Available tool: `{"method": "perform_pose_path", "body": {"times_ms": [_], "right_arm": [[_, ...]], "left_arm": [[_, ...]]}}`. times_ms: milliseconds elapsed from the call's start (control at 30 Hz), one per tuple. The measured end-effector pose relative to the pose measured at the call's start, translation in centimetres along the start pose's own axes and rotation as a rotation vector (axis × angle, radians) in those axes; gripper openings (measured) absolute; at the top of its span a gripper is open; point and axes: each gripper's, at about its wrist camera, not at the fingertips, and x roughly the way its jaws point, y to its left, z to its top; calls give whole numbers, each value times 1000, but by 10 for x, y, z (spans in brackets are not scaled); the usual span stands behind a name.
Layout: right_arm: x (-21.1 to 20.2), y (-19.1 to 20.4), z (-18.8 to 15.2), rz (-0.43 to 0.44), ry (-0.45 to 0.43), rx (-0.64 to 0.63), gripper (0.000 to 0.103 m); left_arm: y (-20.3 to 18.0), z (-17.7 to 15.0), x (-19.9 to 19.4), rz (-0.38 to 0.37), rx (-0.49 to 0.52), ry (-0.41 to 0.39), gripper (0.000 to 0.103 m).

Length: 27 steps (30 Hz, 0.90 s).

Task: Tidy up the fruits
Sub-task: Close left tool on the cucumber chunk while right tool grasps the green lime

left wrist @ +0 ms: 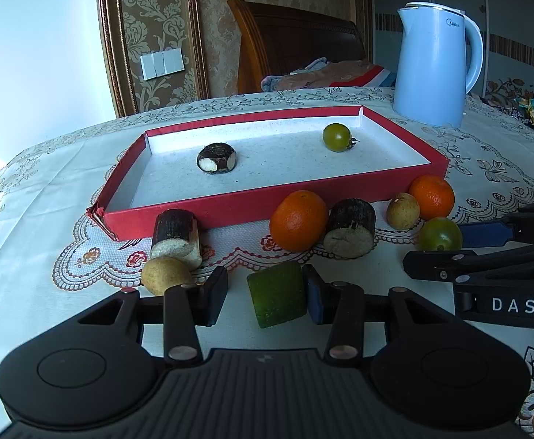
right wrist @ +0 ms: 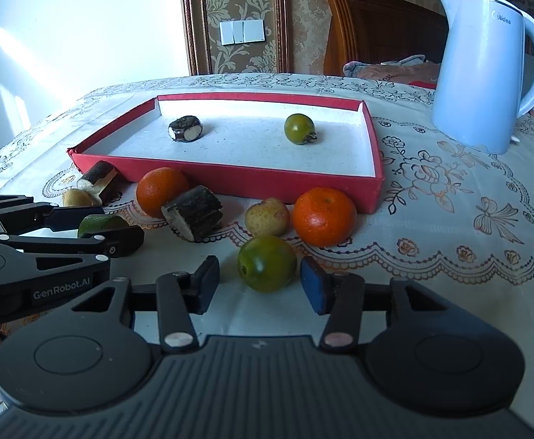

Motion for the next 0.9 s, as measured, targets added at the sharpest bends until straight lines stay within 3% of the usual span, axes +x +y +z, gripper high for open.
{"method": "perform_pose_path", "body": {"times_ms": [200,300,900], "right_arm": [[0,0,0,-3,-4,-4,40],[0,0,0,-9,-7,-6,34],[-1,-3,-1,-3,-22,10,32]], "left_arm": [[0,0,0,4,0,0,43],[0,0,0,6,-3,-2,33],[0,0,-2,27,-6,-19,28]]}}
